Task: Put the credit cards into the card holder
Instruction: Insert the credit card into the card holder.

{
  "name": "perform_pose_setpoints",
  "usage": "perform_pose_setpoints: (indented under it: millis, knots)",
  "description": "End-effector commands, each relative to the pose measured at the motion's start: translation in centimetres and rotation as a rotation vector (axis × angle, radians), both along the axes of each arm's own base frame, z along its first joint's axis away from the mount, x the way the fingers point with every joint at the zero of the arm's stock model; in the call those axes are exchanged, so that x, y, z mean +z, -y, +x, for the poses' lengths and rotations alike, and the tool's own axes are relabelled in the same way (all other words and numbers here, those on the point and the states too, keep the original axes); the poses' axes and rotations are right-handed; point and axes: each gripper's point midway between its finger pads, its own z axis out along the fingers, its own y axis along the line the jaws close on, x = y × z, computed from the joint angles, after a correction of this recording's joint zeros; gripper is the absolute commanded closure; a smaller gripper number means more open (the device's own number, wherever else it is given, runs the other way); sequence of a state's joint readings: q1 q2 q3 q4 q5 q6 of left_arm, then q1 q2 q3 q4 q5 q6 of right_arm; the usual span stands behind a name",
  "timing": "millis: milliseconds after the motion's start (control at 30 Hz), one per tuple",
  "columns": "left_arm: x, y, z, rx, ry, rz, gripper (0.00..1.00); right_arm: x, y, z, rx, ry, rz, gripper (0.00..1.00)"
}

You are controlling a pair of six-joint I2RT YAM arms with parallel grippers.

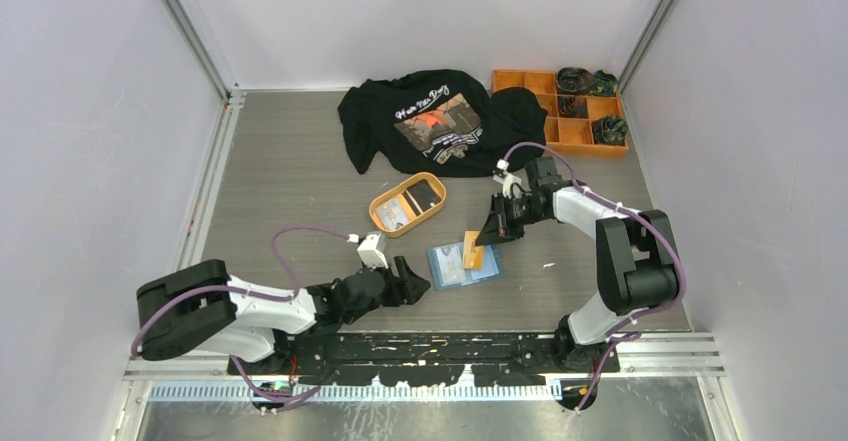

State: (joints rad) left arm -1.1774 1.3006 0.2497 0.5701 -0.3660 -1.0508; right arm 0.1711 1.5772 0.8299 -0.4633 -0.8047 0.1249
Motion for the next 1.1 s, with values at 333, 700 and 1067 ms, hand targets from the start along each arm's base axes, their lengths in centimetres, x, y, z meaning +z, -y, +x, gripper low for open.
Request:
perform_pose_setpoints:
  millis: [333,700,1067]
  knots:
    - [0.8,1.5,1.9,0.087,-0.061,0.009,0.35,-0.3,-0.9,0.5,0.011,-0.012,-0.004,0.99]
    - [-0.6,2.4,2.9,0.044,-0.114,0.044,0.42,-0.9,-1.7,0.0,0.019,-0.093,0.048,0.99]
    - [-2.0,2.1,4.0,0.053,-0.145,0.152,0.47,-1.6,-1.8,-1.3,0.078,-0.159,0.07,0.98]
